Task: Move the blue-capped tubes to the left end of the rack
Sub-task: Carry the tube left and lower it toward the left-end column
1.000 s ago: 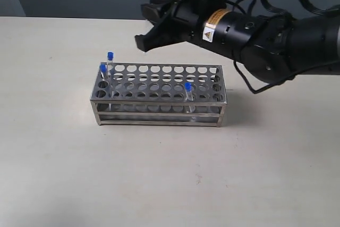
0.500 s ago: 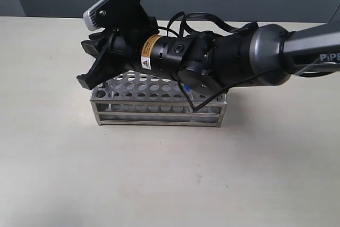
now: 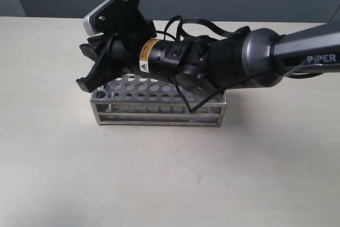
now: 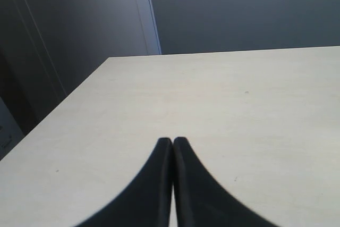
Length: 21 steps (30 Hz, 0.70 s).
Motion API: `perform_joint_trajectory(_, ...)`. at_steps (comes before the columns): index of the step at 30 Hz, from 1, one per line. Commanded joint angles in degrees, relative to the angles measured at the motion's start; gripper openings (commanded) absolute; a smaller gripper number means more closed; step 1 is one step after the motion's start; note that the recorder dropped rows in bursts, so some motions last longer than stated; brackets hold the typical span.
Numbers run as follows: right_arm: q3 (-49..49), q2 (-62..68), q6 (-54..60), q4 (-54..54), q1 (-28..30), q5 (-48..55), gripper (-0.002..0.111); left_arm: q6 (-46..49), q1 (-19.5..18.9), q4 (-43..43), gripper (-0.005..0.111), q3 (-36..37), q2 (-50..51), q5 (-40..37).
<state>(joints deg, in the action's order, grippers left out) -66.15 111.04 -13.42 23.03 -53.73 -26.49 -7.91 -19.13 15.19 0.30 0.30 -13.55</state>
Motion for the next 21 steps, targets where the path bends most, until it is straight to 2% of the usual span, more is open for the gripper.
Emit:
perform_joint_trajectory(1,0.02,0.69,2.14,1.28,-0.05,1.47,0.0,-0.27,0.38,0.0,0.001,-0.3,-0.3,0.09)
perform_joint_trajectory(21,-0.5,1.81,3.39,0.5,0.05,2.76,0.0,-0.27,0.38,0.0,0.001,-0.3,-0.3,0.09)
